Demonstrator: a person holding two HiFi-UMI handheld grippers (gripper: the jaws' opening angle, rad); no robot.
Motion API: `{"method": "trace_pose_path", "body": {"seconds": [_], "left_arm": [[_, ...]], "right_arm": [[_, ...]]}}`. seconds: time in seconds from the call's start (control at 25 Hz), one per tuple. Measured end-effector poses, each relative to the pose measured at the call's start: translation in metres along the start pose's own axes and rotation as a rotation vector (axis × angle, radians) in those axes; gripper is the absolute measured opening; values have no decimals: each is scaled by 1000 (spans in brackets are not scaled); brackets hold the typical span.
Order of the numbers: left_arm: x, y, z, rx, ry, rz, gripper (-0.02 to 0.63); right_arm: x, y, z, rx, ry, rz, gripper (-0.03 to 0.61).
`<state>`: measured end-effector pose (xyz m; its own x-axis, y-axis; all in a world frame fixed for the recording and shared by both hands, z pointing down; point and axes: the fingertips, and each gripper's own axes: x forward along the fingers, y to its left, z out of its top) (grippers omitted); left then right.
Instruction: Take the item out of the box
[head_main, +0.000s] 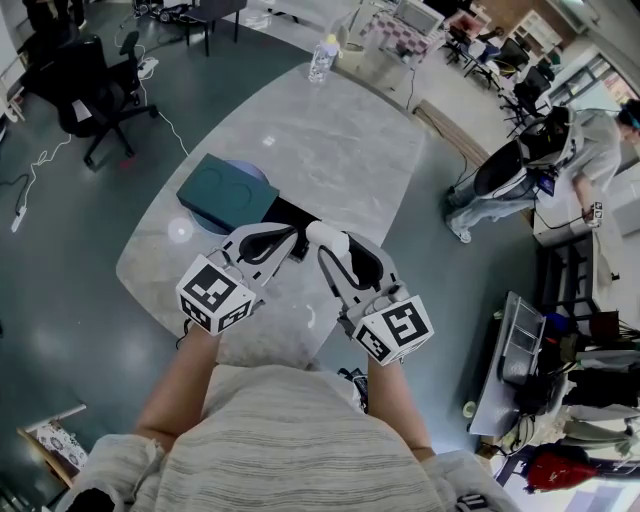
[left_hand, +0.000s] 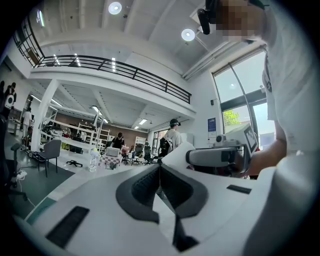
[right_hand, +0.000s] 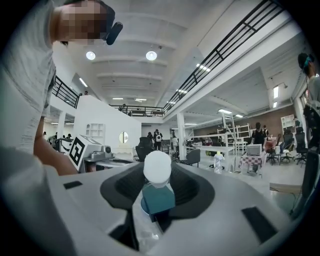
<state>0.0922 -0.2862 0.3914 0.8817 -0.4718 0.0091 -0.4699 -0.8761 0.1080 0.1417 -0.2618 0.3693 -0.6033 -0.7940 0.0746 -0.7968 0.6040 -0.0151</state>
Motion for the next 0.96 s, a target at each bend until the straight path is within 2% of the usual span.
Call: {"method": "trace_pose_path", "body": {"seconds": [0.96], "left_arm": [[5, 3, -1, -19, -7, -13, 21]], "right_arm": [[4, -4, -1, 7, 14, 11, 170]]}}
